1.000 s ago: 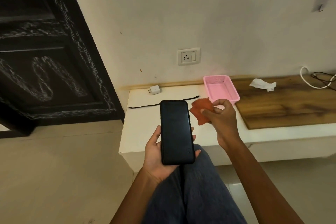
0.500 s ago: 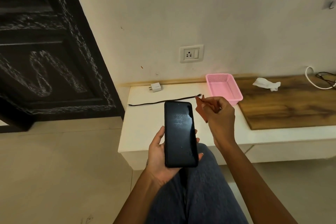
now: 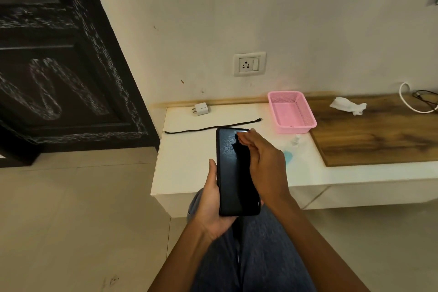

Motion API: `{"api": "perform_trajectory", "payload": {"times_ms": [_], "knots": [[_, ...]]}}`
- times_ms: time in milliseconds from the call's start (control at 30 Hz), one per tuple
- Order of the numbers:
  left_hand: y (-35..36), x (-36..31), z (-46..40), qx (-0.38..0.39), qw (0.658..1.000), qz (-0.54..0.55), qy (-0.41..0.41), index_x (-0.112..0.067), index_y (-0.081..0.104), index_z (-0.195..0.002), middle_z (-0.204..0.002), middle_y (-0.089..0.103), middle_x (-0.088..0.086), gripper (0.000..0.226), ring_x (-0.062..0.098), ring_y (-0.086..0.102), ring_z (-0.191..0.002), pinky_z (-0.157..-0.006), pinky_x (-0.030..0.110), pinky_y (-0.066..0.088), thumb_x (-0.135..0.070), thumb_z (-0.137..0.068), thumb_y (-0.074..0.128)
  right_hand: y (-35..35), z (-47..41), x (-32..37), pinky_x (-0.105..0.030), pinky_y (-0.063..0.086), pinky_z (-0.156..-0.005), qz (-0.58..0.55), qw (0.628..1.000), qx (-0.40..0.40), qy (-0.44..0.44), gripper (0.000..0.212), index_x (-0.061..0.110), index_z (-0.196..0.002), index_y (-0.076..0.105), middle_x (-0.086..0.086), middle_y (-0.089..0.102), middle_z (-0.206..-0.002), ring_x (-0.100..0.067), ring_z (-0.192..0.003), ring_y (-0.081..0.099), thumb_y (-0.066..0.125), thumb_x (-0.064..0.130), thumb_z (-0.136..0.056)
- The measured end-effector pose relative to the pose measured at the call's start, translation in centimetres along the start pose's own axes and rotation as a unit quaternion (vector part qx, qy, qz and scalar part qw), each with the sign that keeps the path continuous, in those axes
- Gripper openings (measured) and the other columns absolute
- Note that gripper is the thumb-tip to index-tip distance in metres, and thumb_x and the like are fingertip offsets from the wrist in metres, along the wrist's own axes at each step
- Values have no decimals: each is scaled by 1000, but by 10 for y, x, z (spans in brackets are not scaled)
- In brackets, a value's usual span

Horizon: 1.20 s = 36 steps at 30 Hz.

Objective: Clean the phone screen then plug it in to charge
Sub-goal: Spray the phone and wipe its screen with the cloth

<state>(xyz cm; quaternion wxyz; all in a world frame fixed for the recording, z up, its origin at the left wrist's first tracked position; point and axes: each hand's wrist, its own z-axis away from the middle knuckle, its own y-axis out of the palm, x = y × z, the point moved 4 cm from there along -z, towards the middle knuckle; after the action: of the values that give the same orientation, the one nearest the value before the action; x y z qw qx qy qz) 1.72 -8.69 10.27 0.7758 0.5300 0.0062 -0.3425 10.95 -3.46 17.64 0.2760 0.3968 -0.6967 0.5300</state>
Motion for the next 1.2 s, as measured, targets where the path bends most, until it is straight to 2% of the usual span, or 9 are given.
{"api": "perform_trajectory", "payload": {"times_ms": [67,133,400,533,700,767,900,1033,1200], "knots": [[-3,0,-1,-12,1000,-13,2,-13,71,-113,-118,67,19,72,30,69,-99,-69,38,58,-68,-71,52,3,2,-2,-35,32,-112,29,999,18,0,34,6,-124,59,-10,55,-133,-19,-129,46,41,1,-95],[-4,1,-2,-21,999,-26,2,-15,70,-115,-120,66,19,72,30,68,-102,-72,39,58,-69,-72,52,4,3,-2,-28,25,-114,47,999,22,2,34,10,-126,58,-7,51,-138,-17,-133,39,42,3,-96],[-4,-2,-1,-27,998,-64,11,-26,73,-109,-121,67,11,64,25,64,-110,-81,36,57,-73,-72,50,13,3,5,-21,13,-109,140,987,66,-44,40,12,-139,41,-6,33,-149,-16,-141,20,39,13,-99],[-5,-4,-1,-28,997,-65,13,-26,71,-113,-123,66,11,65,24,63,-112,-85,36,56,-72,-75,47,13,10,7,-24,22,-109,145,981,86,-100,38,9,-133,49,-8,41,-144,-14,-137,23,46,4,-96],[-11,-5,-2,-34,998,-50,15,-20,69,-116,-125,64,14,67,27,62,-114,-90,40,52,-70,-76,48,10,21,-2,-29,28,-112,204,962,116,-139,41,9,-132,51,-9,46,-141,-23,-134,38,47,1,-92],[-12,-3,-2,-40,998,-50,13,-20,69,-116,-125,64,14,66,28,62,-114,-91,40,51,-70,-77,49,8,20,-5,-28,24,-113,217,961,108,-136,41,8,-131,52,-10,48,-139,-23,-133,40,45,0,-91],[-9,1,-3,-42,997,-56,7,-21,70,-114,-123,65,14,63,27,64,-111,-84,38,56,-69,-77,50,9,7,-5,-21,11,-115,230,961,96,-117,44,11,-138,44,-7,37,-147,-17,-140,27,41,0,-95],[-8,1,-5,-37,998,-55,7,-23,72,-111,-120,67,13,63,26,65,-108,-81,36,57,-70,-76,49,14,1,1,-22,11,-115,222,963,92,-122,44,10,-139,42,-8,35,-148,-19,-141,24,41,0,-96],[-12,-2,-5,-34,998,-42,12,-20,71,-112,-121,66,15,65,27,65,-108,-82,37,56,-70,-77,49,14,15,1,-34,31,-110,217,956,105,-169,40,5,-127,56,-12,52,-135,-27,-130,43,53,-4,-88]]}}
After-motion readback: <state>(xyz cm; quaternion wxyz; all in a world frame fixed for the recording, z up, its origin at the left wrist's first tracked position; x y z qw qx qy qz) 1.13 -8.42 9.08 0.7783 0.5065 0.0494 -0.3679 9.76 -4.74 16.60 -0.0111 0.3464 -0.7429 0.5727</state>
